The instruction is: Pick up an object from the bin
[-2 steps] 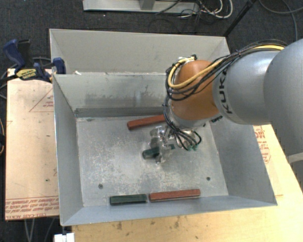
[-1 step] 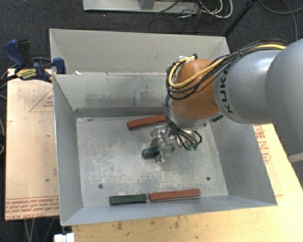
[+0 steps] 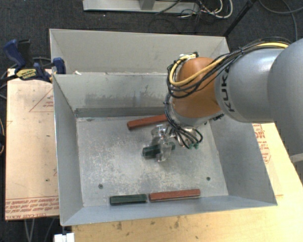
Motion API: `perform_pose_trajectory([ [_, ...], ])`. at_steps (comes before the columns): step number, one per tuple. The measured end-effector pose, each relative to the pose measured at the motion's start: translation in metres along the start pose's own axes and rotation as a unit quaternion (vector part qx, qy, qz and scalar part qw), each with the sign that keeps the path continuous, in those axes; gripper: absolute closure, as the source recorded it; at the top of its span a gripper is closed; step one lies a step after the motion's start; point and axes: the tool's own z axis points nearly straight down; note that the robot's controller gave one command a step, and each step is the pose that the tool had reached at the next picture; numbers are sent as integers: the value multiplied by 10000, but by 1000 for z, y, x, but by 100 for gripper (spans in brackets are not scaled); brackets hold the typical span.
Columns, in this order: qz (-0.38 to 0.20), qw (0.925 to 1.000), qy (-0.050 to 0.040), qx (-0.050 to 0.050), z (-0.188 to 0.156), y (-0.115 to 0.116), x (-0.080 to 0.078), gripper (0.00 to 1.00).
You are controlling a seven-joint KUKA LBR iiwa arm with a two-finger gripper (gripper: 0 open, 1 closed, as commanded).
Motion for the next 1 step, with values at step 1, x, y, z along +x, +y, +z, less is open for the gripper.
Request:
perform_pose_trajectory([
  [1,1,10000,17,-2,-7,0,1,100],
])
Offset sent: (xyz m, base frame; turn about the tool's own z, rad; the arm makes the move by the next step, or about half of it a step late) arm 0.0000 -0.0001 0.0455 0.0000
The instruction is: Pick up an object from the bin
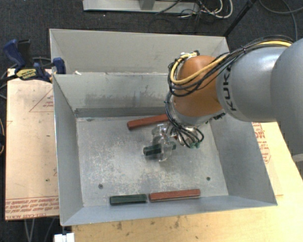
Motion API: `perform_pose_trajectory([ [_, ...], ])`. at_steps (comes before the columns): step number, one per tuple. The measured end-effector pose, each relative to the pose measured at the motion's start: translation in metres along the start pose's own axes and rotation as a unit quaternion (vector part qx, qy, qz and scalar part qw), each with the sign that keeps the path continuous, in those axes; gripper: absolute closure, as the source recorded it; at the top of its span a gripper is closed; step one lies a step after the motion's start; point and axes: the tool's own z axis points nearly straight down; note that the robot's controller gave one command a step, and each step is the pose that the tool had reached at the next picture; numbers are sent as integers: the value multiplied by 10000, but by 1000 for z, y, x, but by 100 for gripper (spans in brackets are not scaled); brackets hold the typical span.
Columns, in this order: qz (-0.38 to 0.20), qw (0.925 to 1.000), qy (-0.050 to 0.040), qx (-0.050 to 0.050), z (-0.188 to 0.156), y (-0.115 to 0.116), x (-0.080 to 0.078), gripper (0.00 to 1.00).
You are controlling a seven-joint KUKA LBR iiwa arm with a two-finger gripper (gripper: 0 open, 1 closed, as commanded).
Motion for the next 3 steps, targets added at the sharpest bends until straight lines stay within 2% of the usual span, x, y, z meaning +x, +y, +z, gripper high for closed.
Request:
perform_pose_trajectory([
  [2,2,10000,-17,3,-23,0,-1,100],
  [3,5,10000,4,0,-34,0,0,100],
])
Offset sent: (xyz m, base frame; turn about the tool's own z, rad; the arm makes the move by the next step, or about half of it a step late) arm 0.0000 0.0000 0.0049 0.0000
